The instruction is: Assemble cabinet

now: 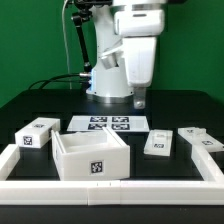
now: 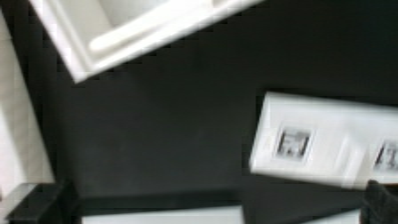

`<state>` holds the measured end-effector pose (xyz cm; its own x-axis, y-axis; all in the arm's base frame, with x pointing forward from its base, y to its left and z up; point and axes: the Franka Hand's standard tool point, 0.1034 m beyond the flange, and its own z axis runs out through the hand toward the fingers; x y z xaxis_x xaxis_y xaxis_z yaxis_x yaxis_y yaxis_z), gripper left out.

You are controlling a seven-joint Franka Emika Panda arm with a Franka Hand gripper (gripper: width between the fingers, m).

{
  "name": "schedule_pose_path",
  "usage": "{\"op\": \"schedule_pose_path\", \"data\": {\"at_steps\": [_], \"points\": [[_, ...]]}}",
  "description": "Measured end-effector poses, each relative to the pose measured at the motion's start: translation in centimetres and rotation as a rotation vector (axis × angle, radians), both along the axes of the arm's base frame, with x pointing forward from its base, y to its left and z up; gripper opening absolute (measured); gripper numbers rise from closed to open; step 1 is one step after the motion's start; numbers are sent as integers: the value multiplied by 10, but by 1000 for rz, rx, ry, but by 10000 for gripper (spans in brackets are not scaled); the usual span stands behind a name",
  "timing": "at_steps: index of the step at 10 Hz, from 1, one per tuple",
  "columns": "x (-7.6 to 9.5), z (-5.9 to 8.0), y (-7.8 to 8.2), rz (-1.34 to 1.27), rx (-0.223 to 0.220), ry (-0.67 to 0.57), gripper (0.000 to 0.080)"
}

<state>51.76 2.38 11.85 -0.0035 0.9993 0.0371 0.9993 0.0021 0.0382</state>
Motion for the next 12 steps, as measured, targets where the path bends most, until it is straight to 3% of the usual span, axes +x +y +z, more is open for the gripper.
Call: {"op": "schedule_pose_path", "data": {"at_steps": [2,4,6,10,12], "points": [[-4,-7,-23,81,-8,-4,798],[-4,-7,-22,79,-8,-4,798],[-6,-10,-37,244,-15,-6,798],[-33,-29,-80,376,-8,27,798],[-43,-45,-88,350,8,58,798]]}}
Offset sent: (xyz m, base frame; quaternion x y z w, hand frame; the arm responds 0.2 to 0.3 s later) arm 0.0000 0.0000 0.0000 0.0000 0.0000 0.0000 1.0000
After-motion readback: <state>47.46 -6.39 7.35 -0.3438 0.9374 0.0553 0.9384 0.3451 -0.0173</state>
